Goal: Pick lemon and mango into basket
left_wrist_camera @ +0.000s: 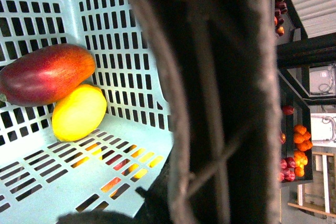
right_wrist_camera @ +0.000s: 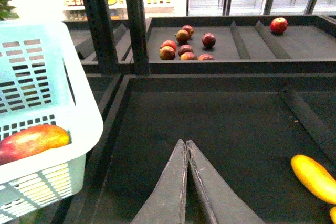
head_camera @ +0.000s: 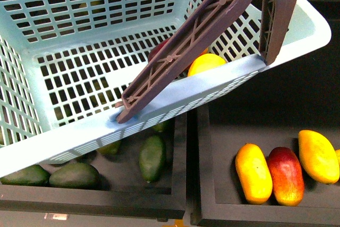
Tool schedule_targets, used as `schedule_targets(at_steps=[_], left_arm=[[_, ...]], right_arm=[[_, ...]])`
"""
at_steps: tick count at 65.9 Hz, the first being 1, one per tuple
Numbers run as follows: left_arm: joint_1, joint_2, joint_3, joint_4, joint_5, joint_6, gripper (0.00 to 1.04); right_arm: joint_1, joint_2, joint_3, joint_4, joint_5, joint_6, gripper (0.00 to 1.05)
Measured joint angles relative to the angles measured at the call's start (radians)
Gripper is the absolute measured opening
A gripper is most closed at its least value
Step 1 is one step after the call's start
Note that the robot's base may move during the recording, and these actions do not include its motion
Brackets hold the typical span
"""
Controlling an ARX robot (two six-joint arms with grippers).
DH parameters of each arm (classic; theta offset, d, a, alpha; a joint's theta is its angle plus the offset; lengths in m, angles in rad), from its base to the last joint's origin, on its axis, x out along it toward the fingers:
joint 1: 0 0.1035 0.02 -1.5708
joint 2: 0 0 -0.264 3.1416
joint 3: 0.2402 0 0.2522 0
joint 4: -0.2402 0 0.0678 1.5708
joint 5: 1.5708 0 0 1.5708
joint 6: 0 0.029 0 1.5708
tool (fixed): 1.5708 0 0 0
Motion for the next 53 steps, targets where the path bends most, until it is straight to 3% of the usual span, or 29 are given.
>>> schedule_targets(at_steps=[53], left_arm=[[0.0,0.0,0.0,0.0,0.0,0.001,0.04]], right_arm=[[0.0,-0.335,0.0,-0.327,0.0,0.0,0.02]])
